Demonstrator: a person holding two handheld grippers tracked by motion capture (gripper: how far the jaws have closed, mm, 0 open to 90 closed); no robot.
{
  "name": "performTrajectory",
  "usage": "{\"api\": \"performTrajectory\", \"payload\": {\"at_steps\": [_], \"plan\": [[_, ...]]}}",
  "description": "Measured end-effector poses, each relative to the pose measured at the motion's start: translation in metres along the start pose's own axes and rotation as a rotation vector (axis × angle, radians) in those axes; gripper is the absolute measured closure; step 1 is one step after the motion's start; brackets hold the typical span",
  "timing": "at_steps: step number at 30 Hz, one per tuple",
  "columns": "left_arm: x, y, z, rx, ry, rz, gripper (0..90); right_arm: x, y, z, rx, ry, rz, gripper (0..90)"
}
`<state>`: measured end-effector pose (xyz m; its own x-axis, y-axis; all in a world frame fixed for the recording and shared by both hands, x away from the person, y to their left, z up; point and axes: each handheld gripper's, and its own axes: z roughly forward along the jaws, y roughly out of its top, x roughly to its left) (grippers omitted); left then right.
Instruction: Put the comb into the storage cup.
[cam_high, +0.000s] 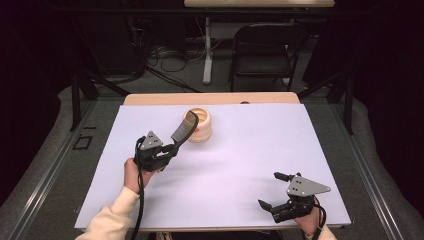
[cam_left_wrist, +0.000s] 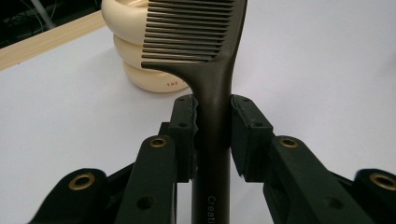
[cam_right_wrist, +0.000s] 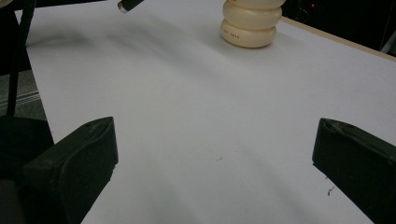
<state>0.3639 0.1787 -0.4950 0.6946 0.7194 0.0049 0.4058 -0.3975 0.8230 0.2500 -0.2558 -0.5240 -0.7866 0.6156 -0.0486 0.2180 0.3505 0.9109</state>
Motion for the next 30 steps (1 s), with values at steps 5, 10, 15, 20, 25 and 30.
{"api": "performTrajectory", "payload": {"at_steps": [5,10,15,20,25,30], "plan": [[0.001,0.001,0.000,-0.011,0.007,0.002,72.0,0.000,0.000,0.000,0.002,-0.001,0.001,0.0],[0.001,0.003,0.000,-0.024,0.010,-0.003,72.0,0.000,0.000,0.000,0.002,-0.001,0.002,0.0],[0.001,0.004,0.002,-0.031,0.012,-0.004,72.1,0.000,0.000,0.000,0.003,-0.001,0.002,0.0],[0.002,0.006,0.001,-0.041,0.013,-0.006,72.0,0.000,0.000,0.000,0.001,-0.002,0.004,0.0],[0.002,0.008,0.001,-0.049,0.013,-0.007,72.0,0.000,0.000,0.000,0.004,-0.002,0.007,0.0],[0.004,0.011,0.000,-0.059,0.009,-0.013,72.0,-0.001,0.000,0.001,0.004,-0.001,0.006,0.0]]}}
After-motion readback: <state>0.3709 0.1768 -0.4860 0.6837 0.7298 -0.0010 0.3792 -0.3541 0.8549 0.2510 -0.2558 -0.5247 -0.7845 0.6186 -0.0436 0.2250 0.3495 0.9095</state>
